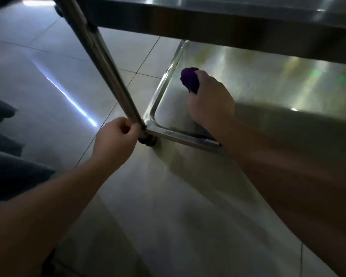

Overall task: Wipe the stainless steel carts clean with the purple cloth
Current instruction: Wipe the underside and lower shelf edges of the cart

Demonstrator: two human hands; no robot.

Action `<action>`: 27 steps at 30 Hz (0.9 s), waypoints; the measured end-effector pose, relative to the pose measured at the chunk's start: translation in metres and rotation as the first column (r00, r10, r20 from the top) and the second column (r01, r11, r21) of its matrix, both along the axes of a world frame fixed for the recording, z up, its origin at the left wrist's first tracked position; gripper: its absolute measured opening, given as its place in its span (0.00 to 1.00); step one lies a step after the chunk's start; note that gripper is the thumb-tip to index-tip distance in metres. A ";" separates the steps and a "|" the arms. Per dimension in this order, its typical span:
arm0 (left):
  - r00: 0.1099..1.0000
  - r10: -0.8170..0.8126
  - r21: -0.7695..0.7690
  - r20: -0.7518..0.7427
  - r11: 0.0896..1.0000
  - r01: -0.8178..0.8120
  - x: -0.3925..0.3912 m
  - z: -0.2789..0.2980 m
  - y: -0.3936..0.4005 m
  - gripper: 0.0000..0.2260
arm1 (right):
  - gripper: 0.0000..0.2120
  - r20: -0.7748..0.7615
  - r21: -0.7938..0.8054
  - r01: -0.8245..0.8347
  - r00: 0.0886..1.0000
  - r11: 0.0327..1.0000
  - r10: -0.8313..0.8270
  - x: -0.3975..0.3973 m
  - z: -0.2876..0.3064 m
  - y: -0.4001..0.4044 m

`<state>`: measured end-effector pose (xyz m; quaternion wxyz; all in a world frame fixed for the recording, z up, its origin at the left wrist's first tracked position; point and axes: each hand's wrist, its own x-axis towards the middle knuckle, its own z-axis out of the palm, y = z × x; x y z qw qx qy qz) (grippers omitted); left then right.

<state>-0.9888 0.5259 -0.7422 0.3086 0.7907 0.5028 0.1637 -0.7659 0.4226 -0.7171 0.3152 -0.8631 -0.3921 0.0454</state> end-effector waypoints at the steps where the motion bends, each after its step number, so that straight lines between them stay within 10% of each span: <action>1: 0.999 0.031 -0.006 0.023 1.000 -0.031 0.001 0.000 0.005 0.09 | 0.23 -0.001 0.007 0.004 1.000 1.000 -0.004 -0.003 -0.001 0.013; 7: 0.946 0.093 -0.118 0.311 0.991 -0.059 0.039 0.011 0.030 0.14 | 0.12 0.068 -0.036 -0.068 0.995 0.997 0.070 -0.033 -0.030 0.068; 12: 0.837 0.224 -0.321 0.499 0.945 -0.062 0.056 0.005 0.032 0.04 | 0.25 -0.171 -0.253 -0.435 0.899 0.864 0.402 -0.046 -0.061 0.084; 18: 0.811 0.227 -0.267 0.540 0.959 -0.092 0.060 0.002 0.034 0.09 | 0.29 0.007 -0.402 -0.536 0.809 0.743 0.588 -0.037 -0.069 0.036; 27: 0.796 0.204 -0.236 0.569 0.969 -0.080 0.060 -0.002 0.031 0.12 | 0.30 0.067 -0.435 -0.038 0.995 0.899 0.074 0.063 -0.083 -0.073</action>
